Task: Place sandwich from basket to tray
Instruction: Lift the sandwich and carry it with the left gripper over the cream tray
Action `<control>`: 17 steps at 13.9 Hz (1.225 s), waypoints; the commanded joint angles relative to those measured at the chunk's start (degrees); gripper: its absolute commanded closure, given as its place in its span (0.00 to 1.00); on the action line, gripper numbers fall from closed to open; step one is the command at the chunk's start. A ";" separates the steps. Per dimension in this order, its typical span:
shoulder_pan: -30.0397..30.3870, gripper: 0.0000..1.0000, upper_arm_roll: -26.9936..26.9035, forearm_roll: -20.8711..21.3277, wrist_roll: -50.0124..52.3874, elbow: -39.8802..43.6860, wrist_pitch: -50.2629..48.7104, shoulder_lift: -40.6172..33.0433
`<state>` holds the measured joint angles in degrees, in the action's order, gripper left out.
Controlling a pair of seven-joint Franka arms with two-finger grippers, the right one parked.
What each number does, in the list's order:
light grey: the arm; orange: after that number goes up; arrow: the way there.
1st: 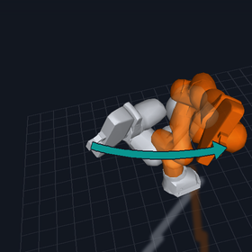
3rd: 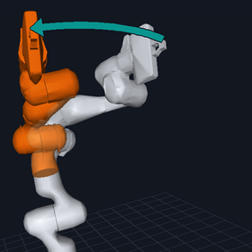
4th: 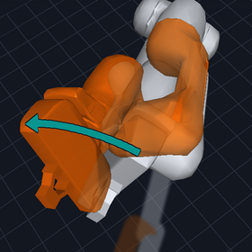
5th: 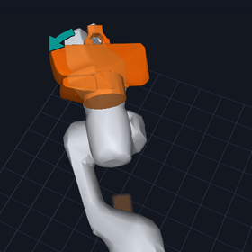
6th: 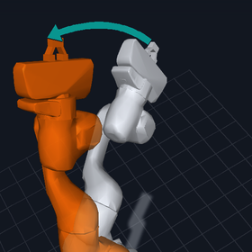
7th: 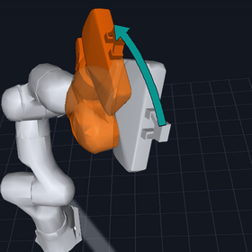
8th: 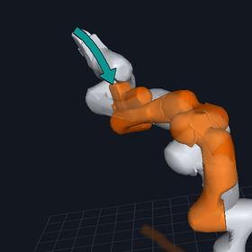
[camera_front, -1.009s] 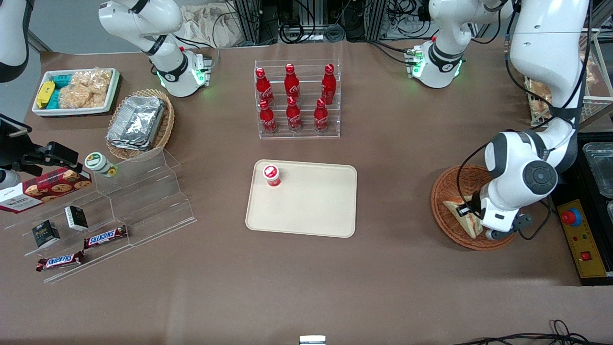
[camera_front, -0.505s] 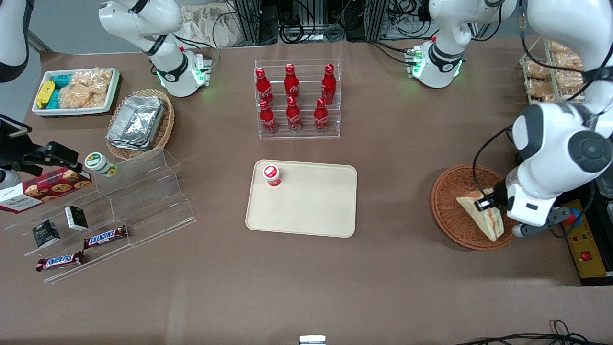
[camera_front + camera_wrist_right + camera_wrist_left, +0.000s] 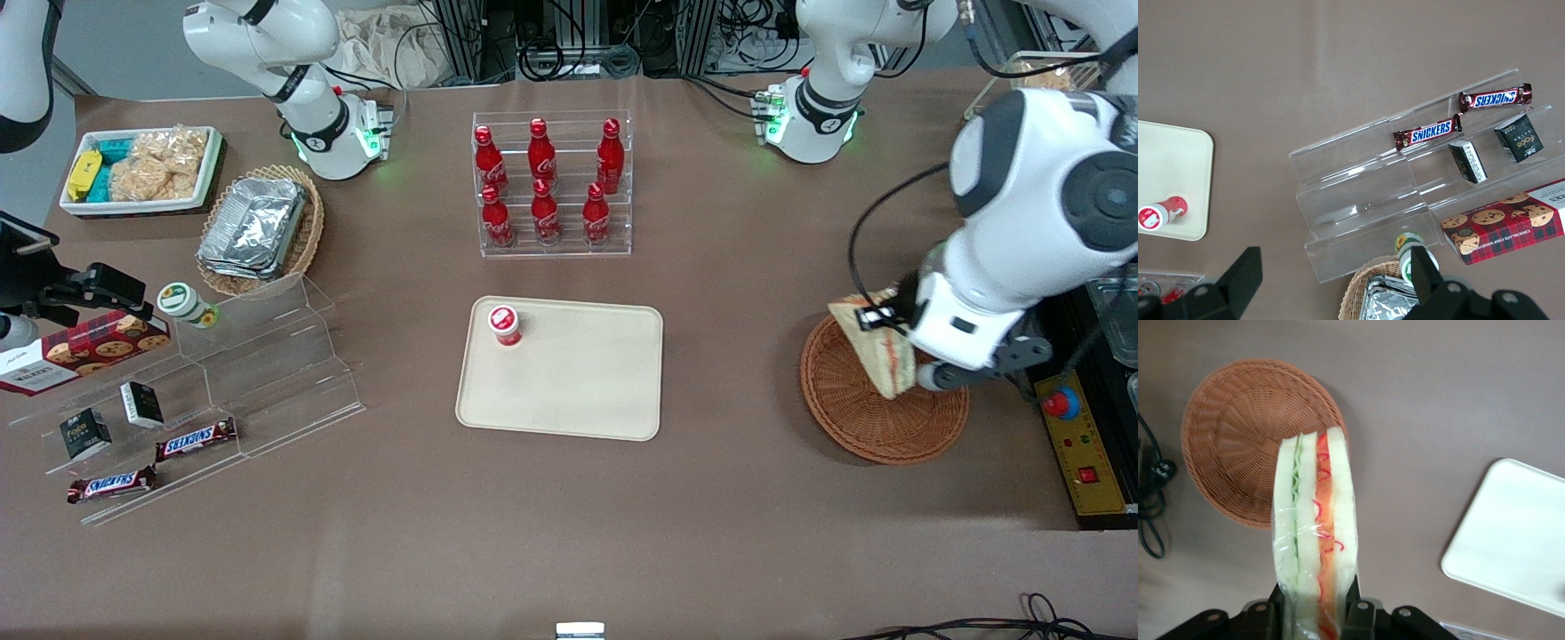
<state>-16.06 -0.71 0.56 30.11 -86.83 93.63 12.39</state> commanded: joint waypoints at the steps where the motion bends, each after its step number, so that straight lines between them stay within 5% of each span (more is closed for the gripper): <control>1: -7.55 0.63 -0.52 0.67 8.18 1.49 -1.52 1.14; 8: -22.51 0.63 -0.61 0.49 27.61 1.31 11.63 12.37; 17: -24.98 0.63 -0.61 -0.30 31.15 1.31 29.49 26.45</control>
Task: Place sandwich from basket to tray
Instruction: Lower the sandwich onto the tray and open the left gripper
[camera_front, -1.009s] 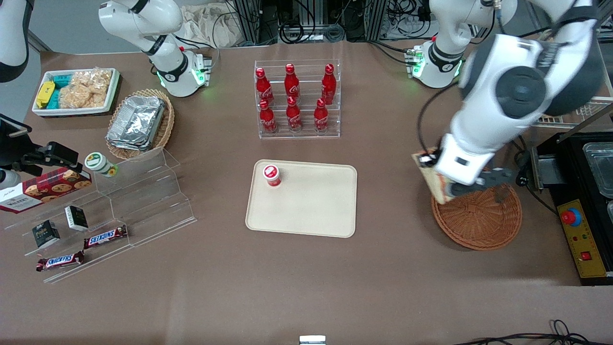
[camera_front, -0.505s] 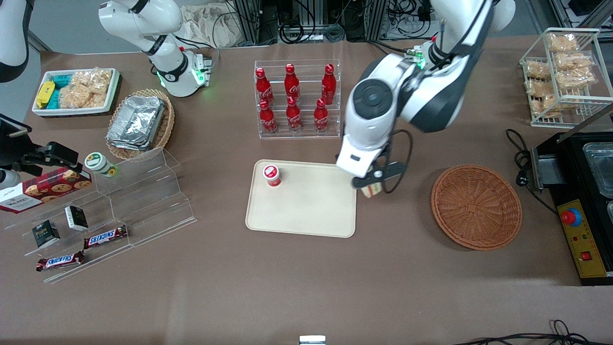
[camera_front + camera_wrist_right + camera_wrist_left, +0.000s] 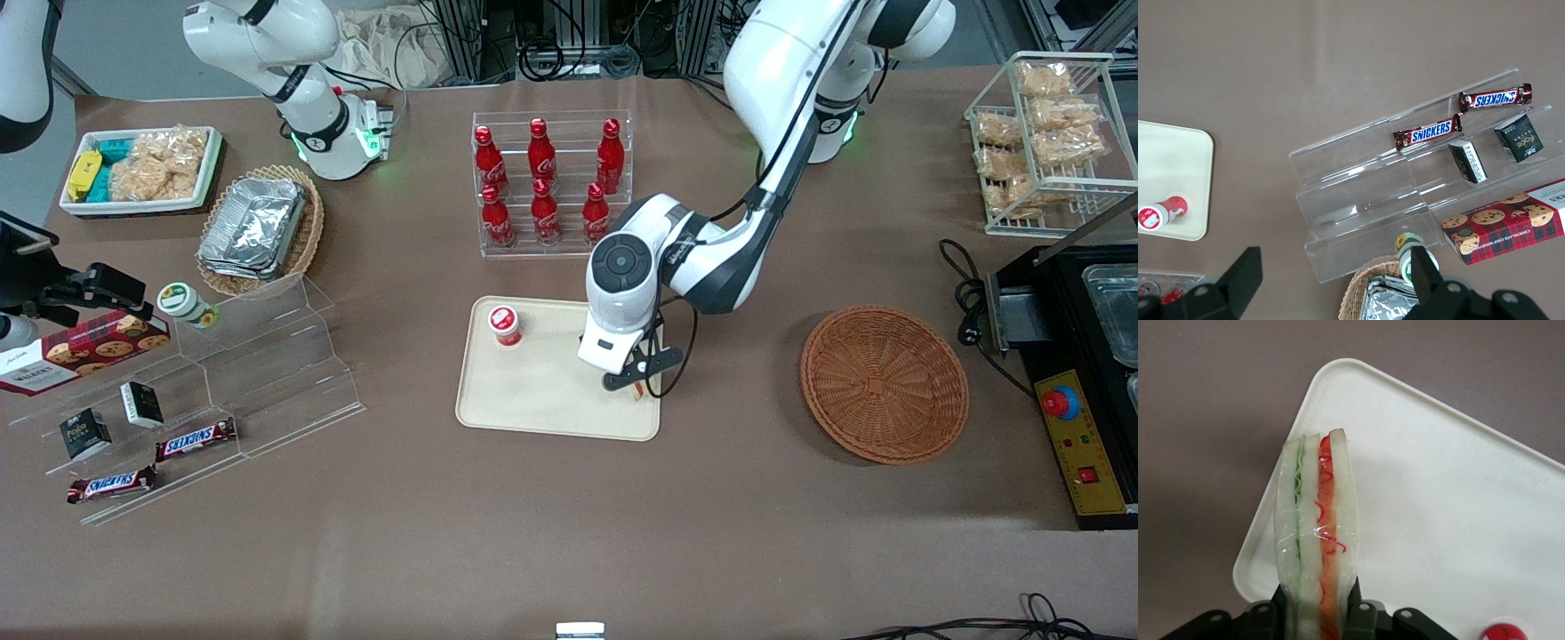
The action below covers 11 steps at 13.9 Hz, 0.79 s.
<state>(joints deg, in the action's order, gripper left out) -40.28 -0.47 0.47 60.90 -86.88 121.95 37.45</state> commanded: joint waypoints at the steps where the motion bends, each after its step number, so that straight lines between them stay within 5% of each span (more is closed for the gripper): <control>1: -0.76 0.63 -0.76 -0.20 0.19 1.37 1.44 2.18; 7: -0.76 0.51 -0.76 -0.20 0.18 1.37 3.29 4.30; 11: -0.76 0.00 -0.85 -0.29 0.71 1.54 3.03 3.51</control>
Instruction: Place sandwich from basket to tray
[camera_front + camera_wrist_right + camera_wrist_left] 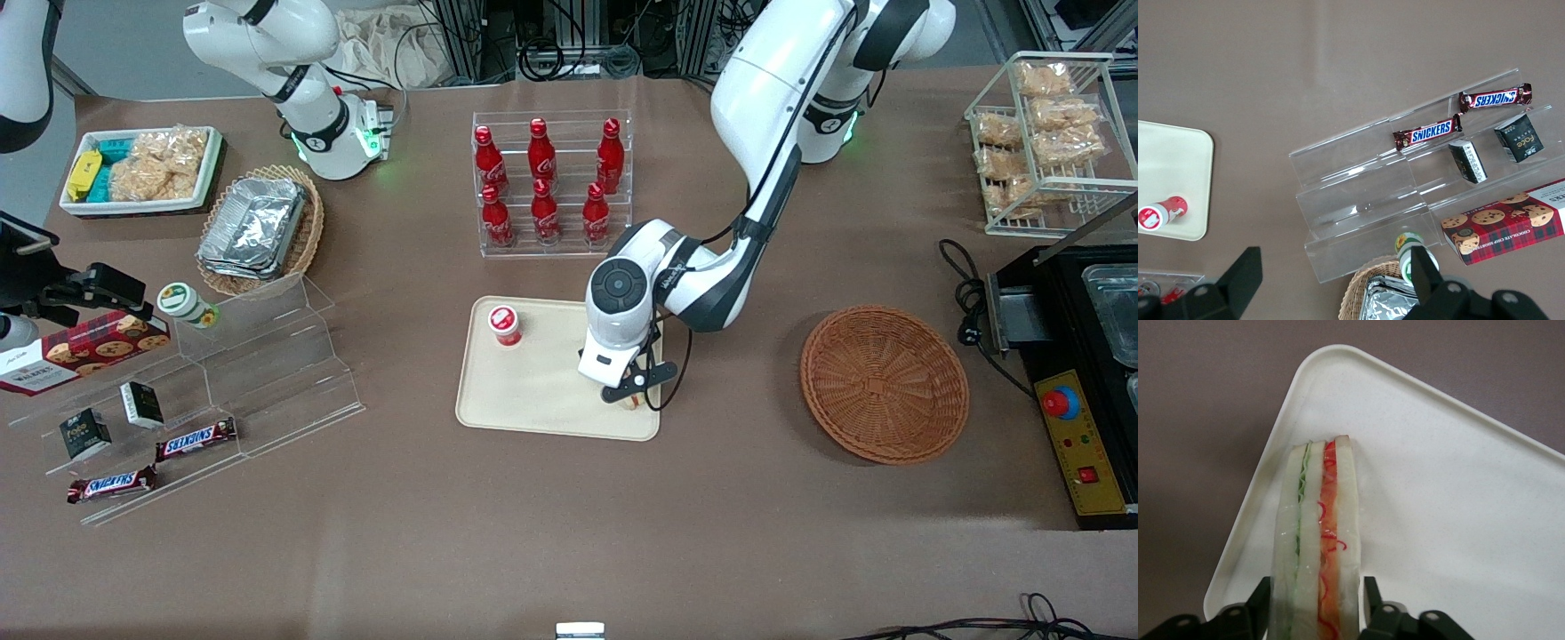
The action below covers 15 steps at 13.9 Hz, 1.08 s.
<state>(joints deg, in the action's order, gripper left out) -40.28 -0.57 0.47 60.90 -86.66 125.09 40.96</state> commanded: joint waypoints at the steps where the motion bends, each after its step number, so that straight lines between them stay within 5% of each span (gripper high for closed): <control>1: -0.68 0.00 -0.75 -0.29 0.89 1.49 -0.46 -1.39; 5: 1.07 0.00 -1.45 -0.03 2.73 1.58 -8.88 -11.49; 10: 10.64 0.00 -1.37 0.15 1.33 1.23 -19.09 -24.50; 15: 19.61 0.00 -1.37 -0.29 -13.05 0.88 -22.96 -28.56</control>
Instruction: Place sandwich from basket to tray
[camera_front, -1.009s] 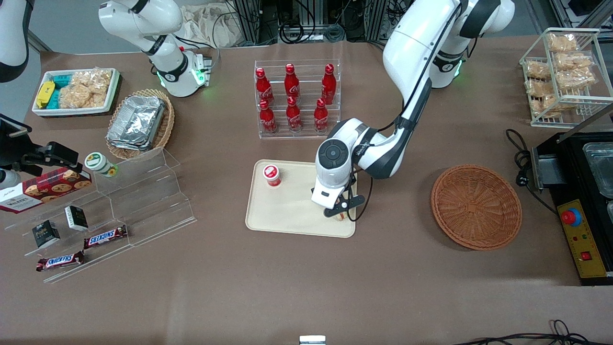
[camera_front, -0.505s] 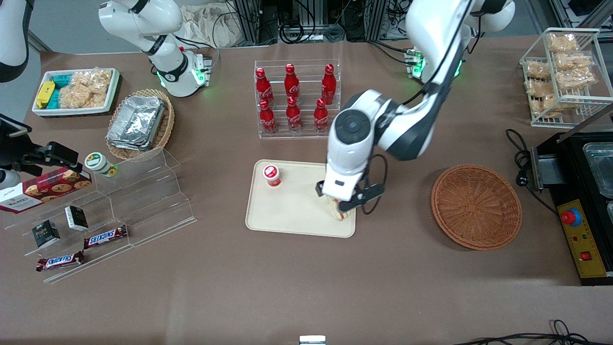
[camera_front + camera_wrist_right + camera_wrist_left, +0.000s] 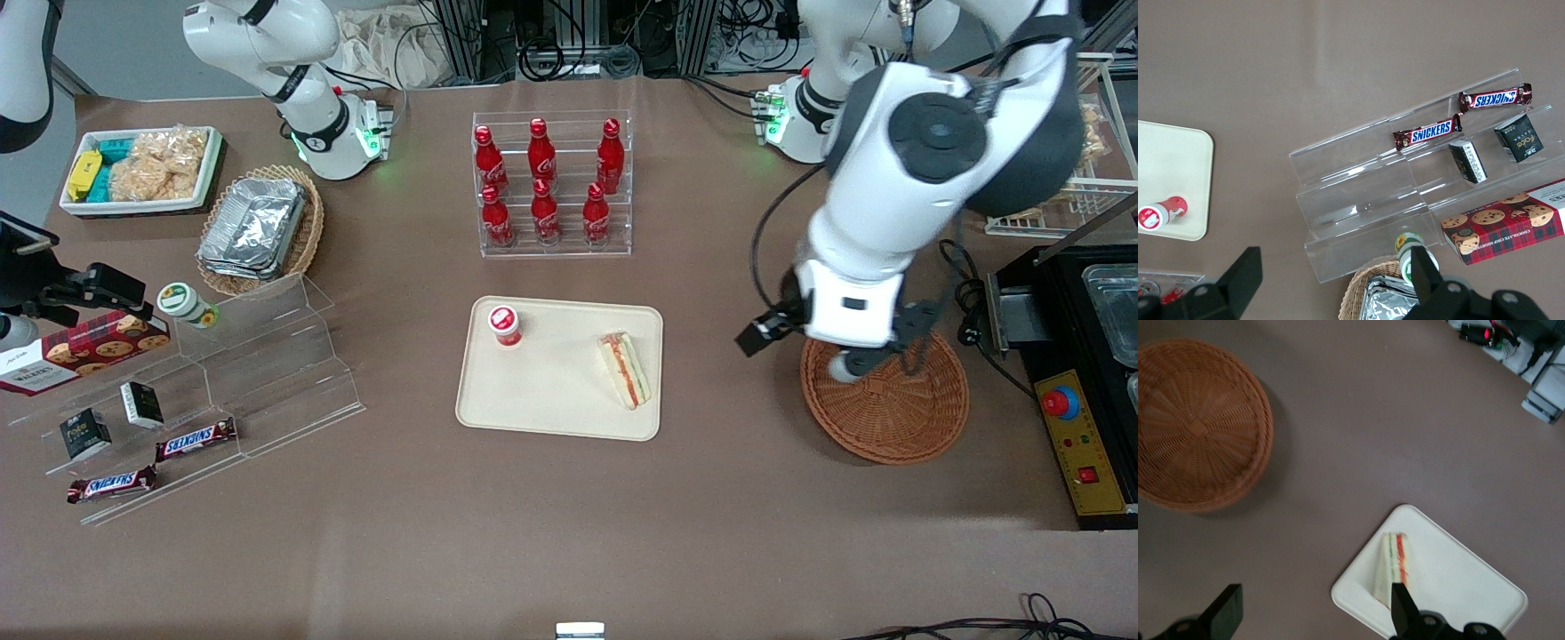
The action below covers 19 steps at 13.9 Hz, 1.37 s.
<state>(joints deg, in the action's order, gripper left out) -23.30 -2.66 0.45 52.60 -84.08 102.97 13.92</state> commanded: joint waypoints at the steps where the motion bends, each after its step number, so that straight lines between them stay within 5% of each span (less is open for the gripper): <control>1: 4.04 0.00 0.73 -0.36 -8.00 -1.62 -1.71 -1.78; 7: 14.41 0.00 0.73 -1.16 -29.98 -6.18 -2.95 -6.00; 14: 30.14 0.00 7.22 -1.07 -49.32 -14.79 -2.16 -14.43; 19: 30.95 0.00 6.53 -0.72 -53.91 -31.20 7.40 -28.56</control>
<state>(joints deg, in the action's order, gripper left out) 6.67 3.35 -0.12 0.35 -105.29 105.74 -6.20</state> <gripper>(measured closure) 0.000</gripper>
